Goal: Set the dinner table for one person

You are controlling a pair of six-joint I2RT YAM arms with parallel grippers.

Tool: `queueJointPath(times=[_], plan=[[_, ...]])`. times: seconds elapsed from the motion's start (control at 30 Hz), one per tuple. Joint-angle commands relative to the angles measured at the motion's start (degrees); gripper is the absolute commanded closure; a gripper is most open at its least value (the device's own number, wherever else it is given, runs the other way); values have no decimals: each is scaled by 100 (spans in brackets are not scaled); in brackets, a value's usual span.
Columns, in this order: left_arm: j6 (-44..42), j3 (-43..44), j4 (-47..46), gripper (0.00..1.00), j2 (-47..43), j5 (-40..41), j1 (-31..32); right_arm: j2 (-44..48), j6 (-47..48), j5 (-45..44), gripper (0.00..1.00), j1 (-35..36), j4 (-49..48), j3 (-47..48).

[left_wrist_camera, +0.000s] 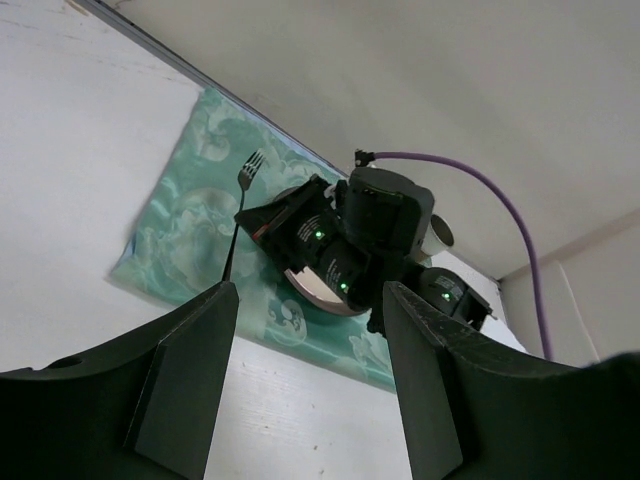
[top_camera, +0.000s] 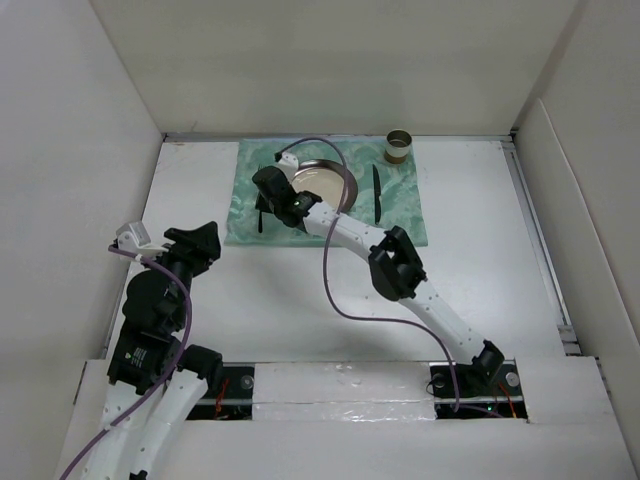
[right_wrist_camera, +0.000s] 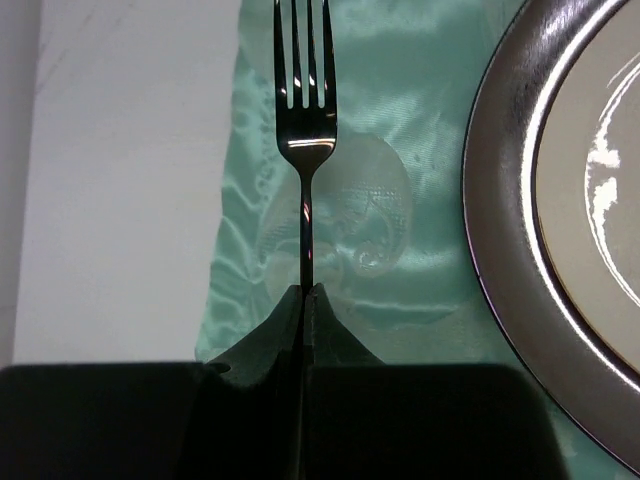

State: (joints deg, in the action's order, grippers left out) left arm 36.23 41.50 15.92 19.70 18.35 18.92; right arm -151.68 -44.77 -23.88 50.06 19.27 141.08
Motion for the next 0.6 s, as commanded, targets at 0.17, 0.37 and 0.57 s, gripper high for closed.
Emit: queueJointPath(times=[0.17, 0.37, 0.57], plan=[[-169, -45, -336, 43, 7, -227, 24, -265, -356, 102, 100, -120, -116, 518], [-204, -54, -353, 43, 25, -297, 24, -459, -471, 252, 100, -234, -326, 596], [-248, -54, -397, 43, 51, -350, 24, -617, -488, 516, 100, -366, -406, 790]])
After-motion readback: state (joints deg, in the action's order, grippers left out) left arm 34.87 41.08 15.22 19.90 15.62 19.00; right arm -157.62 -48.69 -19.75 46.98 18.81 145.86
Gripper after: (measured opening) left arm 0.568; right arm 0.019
